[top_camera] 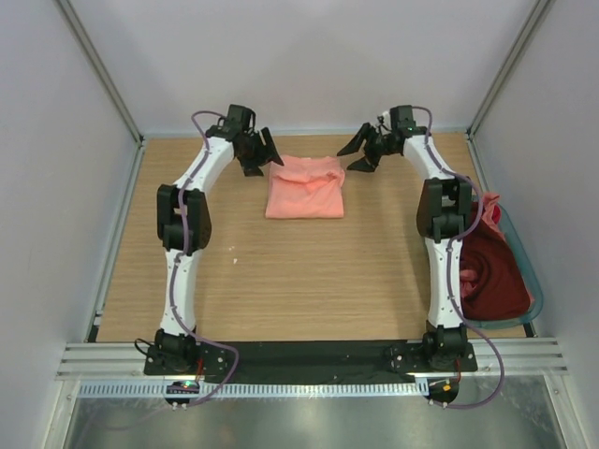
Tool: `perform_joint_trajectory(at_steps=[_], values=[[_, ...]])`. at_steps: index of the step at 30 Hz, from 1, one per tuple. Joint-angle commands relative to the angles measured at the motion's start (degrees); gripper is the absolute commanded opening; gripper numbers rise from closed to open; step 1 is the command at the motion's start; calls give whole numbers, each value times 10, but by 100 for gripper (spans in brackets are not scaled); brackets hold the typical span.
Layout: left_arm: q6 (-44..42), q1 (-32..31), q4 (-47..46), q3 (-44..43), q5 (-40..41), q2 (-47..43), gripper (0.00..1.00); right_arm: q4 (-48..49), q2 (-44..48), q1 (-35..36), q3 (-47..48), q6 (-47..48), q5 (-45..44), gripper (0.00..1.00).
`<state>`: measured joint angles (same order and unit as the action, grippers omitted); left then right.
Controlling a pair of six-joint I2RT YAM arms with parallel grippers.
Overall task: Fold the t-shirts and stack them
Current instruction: Fold the tshirt
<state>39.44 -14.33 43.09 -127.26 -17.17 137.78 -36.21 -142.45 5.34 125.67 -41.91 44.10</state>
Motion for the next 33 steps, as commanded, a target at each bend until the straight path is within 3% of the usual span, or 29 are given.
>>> perform_joint_trajectory(at_steps=[1,4,7,15,22,26,29,31,32,33], values=[[-82,9,7,42,75,-127,73,-67,37,-35,45,77,-19,66],[-103,15,-5,103,84,-168,75,-125,52,-46,42,139,-41,71],[-116,17,-7,141,39,-177,75,-146,67,-32,-8,170,-36,73],[-118,11,-48,264,-33,-175,74,-30,169,18,-237,201,-45,73],[-124,-1,-49,265,-59,-138,73,-9,159,50,-263,202,-72,72],[-125,-10,-53,271,-64,-121,68,-13,143,61,-259,210,-88,70],[-125,-13,-55,275,-71,-108,59,-18,136,66,-261,213,-87,63],[-125,-15,-56,288,-77,-109,54,-15,137,68,-267,213,-74,49],[-123,-16,-58,295,-79,-109,44,-9,140,68,-272,212,-65,42],[-121,-17,-64,302,-81,-112,37,-5,142,70,-285,209,-60,24]])
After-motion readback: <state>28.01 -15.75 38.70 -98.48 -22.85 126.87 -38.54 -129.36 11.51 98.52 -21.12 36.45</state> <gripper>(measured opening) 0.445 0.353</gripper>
